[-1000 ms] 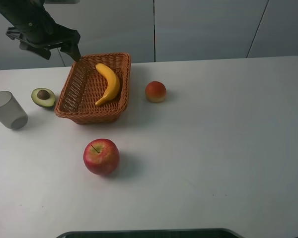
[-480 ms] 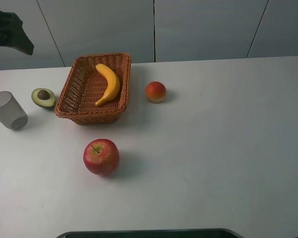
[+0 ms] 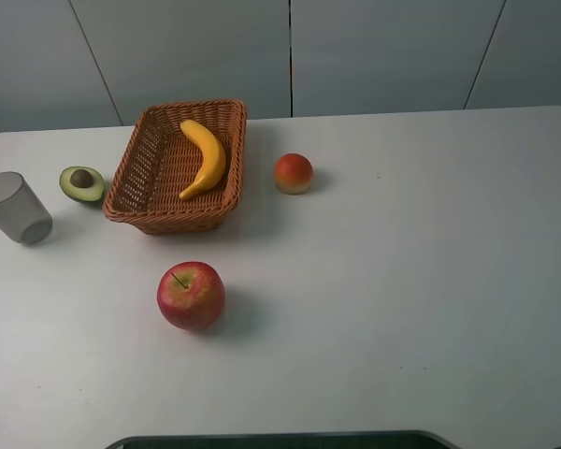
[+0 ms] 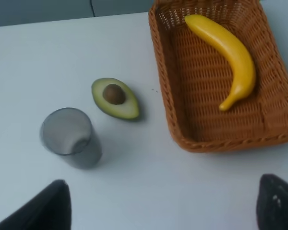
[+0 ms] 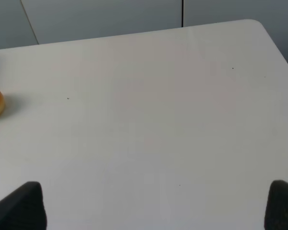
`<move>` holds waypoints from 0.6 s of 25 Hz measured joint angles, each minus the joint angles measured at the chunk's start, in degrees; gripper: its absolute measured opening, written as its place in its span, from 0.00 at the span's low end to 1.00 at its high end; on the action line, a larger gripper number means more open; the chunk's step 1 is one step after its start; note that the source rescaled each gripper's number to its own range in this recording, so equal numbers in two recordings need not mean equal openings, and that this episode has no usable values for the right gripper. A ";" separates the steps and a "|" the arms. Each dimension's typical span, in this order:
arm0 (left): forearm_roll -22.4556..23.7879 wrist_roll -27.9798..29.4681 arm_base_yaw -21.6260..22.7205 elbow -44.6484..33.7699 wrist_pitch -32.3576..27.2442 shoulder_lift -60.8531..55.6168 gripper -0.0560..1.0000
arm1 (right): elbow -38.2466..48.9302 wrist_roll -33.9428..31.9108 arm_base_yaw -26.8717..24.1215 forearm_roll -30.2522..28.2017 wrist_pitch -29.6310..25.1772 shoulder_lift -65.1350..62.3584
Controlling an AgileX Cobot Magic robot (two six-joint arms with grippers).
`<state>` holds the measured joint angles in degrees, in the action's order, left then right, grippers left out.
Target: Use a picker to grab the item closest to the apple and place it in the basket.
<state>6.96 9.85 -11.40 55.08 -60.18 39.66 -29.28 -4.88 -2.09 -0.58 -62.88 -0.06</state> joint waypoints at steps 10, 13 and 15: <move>0.66 0.00 0.00 -7.72 -5.76 -19.73 0.98 | 0.00 -0.03 0.00 0.00 0.00 0.00; 0.73 0.00 0.00 -8.12 -6.96 -23.17 0.98 | 0.00 -0.03 0.00 0.00 0.00 0.00; 0.73 0.00 0.00 -8.12 -7.81 -25.23 0.98 | 0.00 -0.03 0.00 0.00 0.00 0.00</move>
<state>7.70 9.85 -11.40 46.96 -67.99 14.43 -29.28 -4.91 -2.09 -0.58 -62.88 -0.06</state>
